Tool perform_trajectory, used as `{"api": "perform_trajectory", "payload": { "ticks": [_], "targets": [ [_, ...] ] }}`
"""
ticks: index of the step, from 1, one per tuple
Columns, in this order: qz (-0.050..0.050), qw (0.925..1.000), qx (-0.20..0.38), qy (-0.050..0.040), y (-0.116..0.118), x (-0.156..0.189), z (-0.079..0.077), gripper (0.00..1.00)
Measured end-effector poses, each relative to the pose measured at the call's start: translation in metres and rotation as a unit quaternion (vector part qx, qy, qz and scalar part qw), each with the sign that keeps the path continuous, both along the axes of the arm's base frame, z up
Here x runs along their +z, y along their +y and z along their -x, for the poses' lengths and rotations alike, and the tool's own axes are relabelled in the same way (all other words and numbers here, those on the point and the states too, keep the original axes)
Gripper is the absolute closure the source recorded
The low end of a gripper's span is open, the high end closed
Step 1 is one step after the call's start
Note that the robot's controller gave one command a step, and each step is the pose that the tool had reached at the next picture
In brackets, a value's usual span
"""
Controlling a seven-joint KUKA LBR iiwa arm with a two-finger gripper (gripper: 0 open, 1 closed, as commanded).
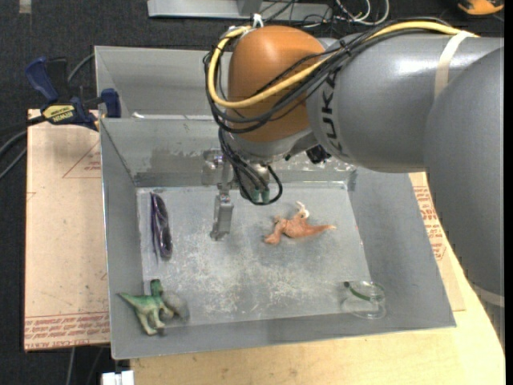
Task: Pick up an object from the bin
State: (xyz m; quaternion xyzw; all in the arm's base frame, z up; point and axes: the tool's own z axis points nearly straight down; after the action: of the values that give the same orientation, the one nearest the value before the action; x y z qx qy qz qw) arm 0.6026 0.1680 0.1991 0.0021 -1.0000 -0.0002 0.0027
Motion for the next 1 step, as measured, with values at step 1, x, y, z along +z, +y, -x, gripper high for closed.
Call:
{"api": "perform_trajectory", "payload": {
  "ticks": [1],
  "targets": [
    [0.000,1.0000,-0.002,-0.0035,-0.0013,0.0051,-0.0013,0.00]
  ]
}}
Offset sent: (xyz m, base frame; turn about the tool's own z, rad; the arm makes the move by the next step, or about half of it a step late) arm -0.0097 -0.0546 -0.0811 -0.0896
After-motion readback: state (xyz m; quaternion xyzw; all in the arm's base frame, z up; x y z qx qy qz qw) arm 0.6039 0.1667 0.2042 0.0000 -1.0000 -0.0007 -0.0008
